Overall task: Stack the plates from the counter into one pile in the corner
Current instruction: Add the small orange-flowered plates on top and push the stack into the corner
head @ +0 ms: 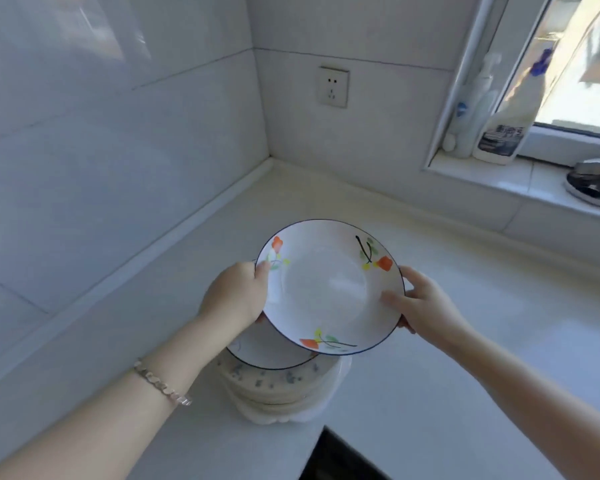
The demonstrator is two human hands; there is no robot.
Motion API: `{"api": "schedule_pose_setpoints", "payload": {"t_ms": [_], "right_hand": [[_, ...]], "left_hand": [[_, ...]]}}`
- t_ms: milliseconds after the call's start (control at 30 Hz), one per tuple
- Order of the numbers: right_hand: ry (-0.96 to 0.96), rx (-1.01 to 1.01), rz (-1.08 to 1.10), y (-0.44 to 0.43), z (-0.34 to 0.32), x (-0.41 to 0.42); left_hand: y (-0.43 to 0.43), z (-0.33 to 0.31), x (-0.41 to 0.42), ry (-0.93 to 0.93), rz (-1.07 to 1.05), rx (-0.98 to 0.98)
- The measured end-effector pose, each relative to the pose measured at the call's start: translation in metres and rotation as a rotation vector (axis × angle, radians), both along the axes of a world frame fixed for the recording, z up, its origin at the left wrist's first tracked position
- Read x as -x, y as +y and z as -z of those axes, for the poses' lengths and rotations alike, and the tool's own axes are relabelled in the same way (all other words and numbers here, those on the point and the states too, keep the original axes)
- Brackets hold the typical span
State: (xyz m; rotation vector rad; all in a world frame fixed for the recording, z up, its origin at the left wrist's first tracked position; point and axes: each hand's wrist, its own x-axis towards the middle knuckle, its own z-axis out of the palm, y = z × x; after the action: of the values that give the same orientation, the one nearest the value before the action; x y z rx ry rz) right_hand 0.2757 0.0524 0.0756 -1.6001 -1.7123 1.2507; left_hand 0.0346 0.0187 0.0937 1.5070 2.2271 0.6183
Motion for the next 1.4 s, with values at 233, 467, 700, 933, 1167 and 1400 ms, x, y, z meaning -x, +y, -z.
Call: {"api": "schedule_pose_setpoints", "payload": {"t_ms": [233,467,700,933,1167,1400], "right_hand": [[-0.243,0.001,-0.159,0.015,0.021,0.065],[-0.522,-0.084,-0.216,0.018,0.032,0.066],[-0.567,-0.130,-0.237,0.017,0.038,0.067],[-0.298,-0.185,-0.170,0.013,0.041,0.066],[0.119,0.136,0.049,0.034,0.075,0.049],[0.378,1.041,0.299,0.018,0.145,0.035]], "left_hand": [[-0.014,0.037,0.063,0.163,-0.045,0.208],[-0.017,0.049,0.058,0.376,-0.015,0.291],[-0.018,0.054,0.061,0.519,-0.028,0.302],[-0.034,0.061,0.053,0.234,-0.204,0.171],[-0.046,0.089,0.061,-0.384,-0.703,-0.067],[-0.075,0.157,0.063,-1.362,-0.956,0.397]]}}
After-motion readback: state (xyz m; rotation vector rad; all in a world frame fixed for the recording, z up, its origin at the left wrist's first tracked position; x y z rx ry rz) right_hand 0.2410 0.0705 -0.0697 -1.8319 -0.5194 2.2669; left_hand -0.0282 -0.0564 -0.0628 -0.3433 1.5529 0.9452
